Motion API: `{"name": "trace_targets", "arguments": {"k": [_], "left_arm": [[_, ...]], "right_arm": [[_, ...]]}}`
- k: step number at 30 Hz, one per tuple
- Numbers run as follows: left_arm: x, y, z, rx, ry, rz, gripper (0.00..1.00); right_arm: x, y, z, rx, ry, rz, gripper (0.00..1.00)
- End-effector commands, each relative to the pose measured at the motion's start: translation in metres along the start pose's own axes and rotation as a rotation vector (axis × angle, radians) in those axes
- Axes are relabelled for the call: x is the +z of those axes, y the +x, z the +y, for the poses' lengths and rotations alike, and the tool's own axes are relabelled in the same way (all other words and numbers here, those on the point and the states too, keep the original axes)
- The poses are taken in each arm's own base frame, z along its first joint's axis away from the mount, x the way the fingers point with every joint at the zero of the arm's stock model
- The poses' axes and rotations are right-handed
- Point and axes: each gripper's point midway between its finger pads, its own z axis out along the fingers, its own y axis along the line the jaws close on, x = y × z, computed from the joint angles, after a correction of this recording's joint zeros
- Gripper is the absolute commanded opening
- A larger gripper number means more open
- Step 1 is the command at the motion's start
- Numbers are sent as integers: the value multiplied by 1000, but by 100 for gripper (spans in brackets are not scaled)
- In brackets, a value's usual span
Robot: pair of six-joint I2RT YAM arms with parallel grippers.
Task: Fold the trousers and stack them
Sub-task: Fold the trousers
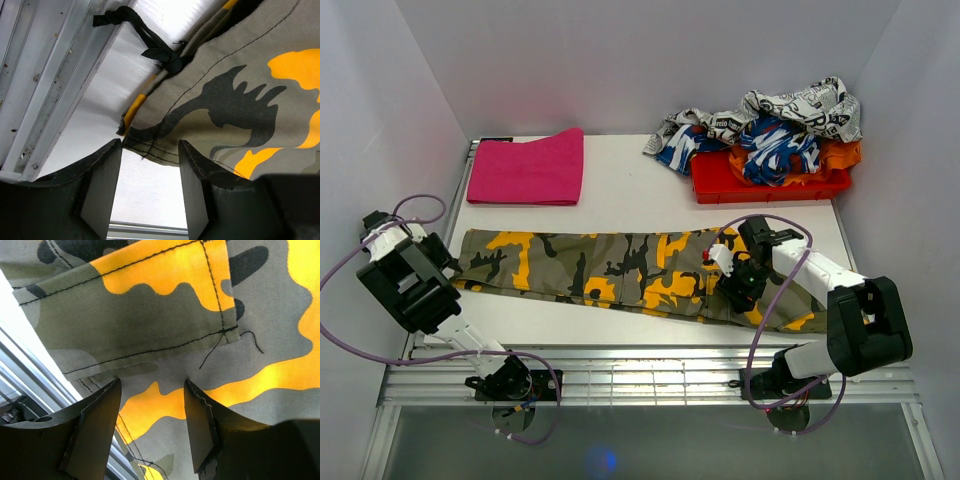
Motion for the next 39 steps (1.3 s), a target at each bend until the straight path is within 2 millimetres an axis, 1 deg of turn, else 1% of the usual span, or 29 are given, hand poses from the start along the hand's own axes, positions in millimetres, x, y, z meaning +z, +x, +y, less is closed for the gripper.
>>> {"name": "trace_targets", "arguments": {"k": [1, 5, 8, 9, 10, 11, 13, 14, 16, 17, 19, 20, 22, 26, 27, 28, 29, 30, 31, 32, 33, 34, 35, 36, 37, 38, 39], "left_arm": [[-8, -4, 2, -14, -31, -33, 61], [-12, -1, 5, -8, -52, -32, 63], [-8, 2, 7, -9, -56, -27, 63], [-6, 2, 4, -6, -39, -28, 62], [-5, -1, 2, -5, -29, -38, 57], [-4, -2, 1, -4, -17, -42, 53], [-2, -8, -4, 9, 2, -57, 46], [-1, -9, -4, 14, 4, -59, 38], [0, -14, -2, 31, 1, -69, 29], [-2, -19, -1, 43, -2, -80, 17], [-7, -26, -1, 69, -5, -102, 11], [-11, -30, -2, 99, -6, -119, 5], [-21, -36, -4, 149, -3, -152, 0], [-37, -45, 0, 292, -45, -218, 0], [-35, -41, 4, 356, -58, -217, 0], [-42, -45, 4, 406, -75, -256, 0], [-42, -43, 6, 447, -91, -258, 0], [-34, -31, 8, 509, -97, -235, 0], [-33, -32, 9, 541, -106, -248, 0], [-32, -28, 8, 566, -107, -247, 2], [-29, -22, 11, 580, -120, -233, 7], [-20, -11, 10, 608, -111, -204, 12], [-18, -5, 10, 622, -107, -190, 19], [-15, 0, 12, 636, -112, -173, 23], [-8, 11, 14, 657, -114, -142, 28], [-5, 16, 16, 670, -115, -124, 37], [-1, 22, 19, 678, -118, -98, 40]], "right_arm": [[0, -3, -4, -28, 23, -9, 59], [1, -3, -3, -31, 17, -9, 60], [2, -2, -2, -31, 11, -6, 60], [2, -2, -2, -33, 12, -7, 59], [2, -2, -2, -35, 12, -7, 57], [2, -2, -2, -34, 15, -7, 52], [1, -1, -1, -37, 12, -3, 47], [1, -1, -1, -43, 14, -1, 41], [-1, 0, -1, -45, 13, 0, 36], [-1, 0, -1, -50, 14, 1, 33], [-3, 1, 1, -53, 13, 3, 30], [-2, 3, 2, -54, 8, 10, 29], [0, 6, 5, -53, 1, 16, 26], [3, 15, 7, -49, 3, 38, 17], [3, 17, 8, -49, 4, 43, 16], [5, 20, 10, -48, -2, 51, 15], [5, 21, 10, -46, -1, 56, 14], [6, 23, 10, -45, -3, 60, 13], [7, 25, 12, -43, -7, 66, 13], [7, 26, 12, -42, -7, 71, 12], [7, 27, 12, -39, -9, 75, 11], [8, 27, 11, -39, -8, 78, 11], [8, 28, 11, -38, -7, 81, 10], [7, 28, 12, -38, -7, 84, 10], [6, 28, 12, -39, -7, 84, 10], [4, 26, 11, -44, -3, 79, 10], [1, 25, 11, -48, -2, 76, 10]]}}
